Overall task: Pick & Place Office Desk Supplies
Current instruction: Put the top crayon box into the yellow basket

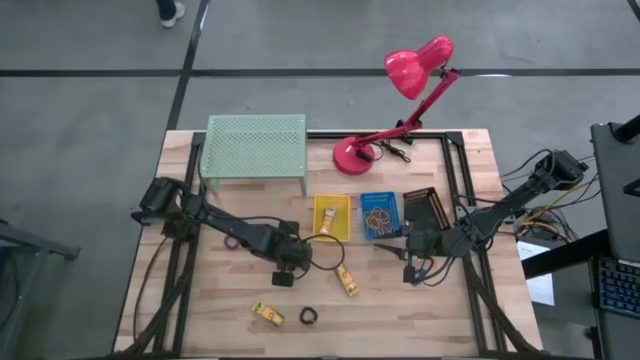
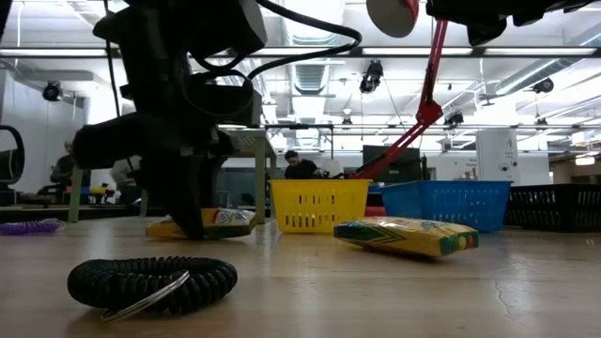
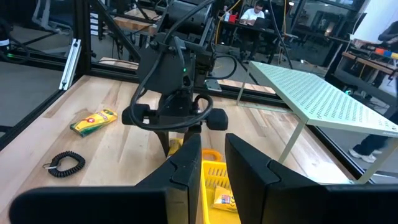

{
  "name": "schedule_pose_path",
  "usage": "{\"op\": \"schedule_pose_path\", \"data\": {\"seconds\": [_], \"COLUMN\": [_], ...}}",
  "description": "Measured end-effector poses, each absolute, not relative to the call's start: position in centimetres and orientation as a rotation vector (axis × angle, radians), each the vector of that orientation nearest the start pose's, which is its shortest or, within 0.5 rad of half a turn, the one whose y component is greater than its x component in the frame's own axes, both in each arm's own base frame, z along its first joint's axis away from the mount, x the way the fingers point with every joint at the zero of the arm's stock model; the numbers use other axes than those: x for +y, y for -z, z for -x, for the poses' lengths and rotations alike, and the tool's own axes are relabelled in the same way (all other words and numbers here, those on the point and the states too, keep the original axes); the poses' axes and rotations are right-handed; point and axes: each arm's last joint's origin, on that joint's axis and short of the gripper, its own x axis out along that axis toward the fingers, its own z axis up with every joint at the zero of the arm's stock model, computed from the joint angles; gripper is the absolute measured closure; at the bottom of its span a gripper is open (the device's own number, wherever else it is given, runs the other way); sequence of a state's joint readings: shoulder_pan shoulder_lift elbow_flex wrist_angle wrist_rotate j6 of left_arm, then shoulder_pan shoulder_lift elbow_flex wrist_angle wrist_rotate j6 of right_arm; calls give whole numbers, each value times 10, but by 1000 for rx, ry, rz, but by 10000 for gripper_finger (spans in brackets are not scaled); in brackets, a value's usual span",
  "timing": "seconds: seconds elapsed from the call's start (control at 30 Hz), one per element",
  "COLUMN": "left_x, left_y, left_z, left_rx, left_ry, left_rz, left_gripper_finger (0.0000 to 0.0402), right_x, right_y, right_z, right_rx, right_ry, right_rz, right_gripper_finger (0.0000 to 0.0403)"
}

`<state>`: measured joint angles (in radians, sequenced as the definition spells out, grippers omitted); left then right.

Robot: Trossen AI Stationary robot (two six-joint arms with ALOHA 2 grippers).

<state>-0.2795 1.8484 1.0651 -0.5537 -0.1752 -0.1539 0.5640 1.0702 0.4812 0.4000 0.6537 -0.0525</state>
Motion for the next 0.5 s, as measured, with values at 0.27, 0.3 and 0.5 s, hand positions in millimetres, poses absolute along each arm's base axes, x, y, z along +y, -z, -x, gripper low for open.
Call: {"op": "schedule_pose_path", "data": {"seconds": [0.27, 0.3, 0.5], "left_x": [-87, -87, -86], "left_y": [-148, -151, -175], "left_z": [-320, -320, -322], "left_rx": [1250, 1240, 1120], "left_ry": [-12, -12, -92], "left_rz": [-150, -144, -80], "left_gripper_finger": [277, 277, 278], "right_x": [102, 102, 102], "right_y": [-232, -232, -232], "right_z": [-195, -195, -195], "right_rx": [158, 157, 158], "right_ry": [85, 85, 85], "right_rz": [161, 160, 161], "right_gripper_finger": [335, 335, 335]}}
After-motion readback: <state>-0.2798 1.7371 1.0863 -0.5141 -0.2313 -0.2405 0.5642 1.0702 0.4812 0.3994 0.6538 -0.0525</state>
